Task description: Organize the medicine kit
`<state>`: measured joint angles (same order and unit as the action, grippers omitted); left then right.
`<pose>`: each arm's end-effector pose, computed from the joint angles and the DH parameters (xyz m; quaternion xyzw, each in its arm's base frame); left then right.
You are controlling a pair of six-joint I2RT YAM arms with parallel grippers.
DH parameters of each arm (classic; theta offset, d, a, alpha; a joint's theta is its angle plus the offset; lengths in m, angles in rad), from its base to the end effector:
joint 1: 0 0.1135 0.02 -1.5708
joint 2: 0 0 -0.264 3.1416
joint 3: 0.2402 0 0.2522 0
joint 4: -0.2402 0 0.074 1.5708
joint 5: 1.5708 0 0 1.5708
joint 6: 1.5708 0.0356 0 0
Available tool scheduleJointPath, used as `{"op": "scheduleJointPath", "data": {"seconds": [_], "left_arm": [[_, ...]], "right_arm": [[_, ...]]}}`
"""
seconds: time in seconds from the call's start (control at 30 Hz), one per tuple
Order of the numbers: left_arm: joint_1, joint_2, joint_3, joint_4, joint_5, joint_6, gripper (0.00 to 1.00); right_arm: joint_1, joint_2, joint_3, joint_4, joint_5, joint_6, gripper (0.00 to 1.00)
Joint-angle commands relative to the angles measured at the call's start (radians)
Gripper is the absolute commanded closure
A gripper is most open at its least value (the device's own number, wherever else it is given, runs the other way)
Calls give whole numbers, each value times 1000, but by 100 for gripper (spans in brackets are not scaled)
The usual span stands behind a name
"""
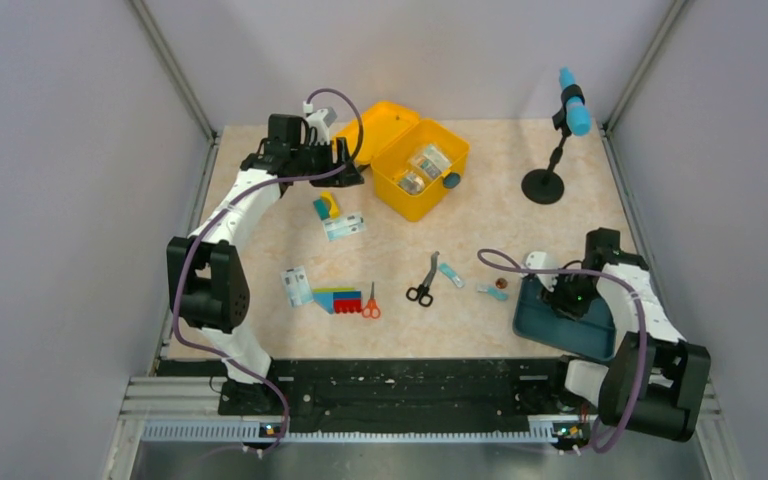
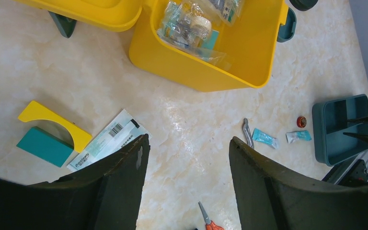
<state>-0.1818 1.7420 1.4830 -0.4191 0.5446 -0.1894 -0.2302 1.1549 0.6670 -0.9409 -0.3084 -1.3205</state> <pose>0.3886 -0.0902 0.3034 0.1128 0.8692 -0.3152 0.3639 0.1710 -0.0290 0.1863 -0.5204 0.8371 0.0603 0.1573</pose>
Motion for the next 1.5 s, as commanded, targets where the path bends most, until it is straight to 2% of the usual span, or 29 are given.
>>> {"op": "scheduleJointPath", "data": {"seconds": [0.0,0.1,0.43,0.57,0.67,0.87,1.07,1.27,1.47], "left_arm": [[-2,-16,4,19,9,4,33],[-2,-12,11,5,1,16,33],[-2,2,11,8,3,14,33],[-2,7,10,13,10,7,33],[-2,11,16,14,10,5,33],[-2,-3,11,20,9,13,33],[-2,-9,12,26,6,17,33],[-1,-37,-1,22,0,30,33],[4,-85,-38,18,-9,46,32]], "right_arm": [[-3,4,-43,104,-45,-23,68],[-3,-8,-57,113,-53,-16,77],[-3,-109,-145,93,-51,-39,75],[-3,-130,-135,60,-56,-43,85],[-1,-144,-97,26,-77,-48,99],[58,-179,105,-101,-157,29,100],[249,-161,321,-97,-223,222,100],[470,-8,560,13,-248,356,100],[573,202,854,63,-276,315,100]]}}
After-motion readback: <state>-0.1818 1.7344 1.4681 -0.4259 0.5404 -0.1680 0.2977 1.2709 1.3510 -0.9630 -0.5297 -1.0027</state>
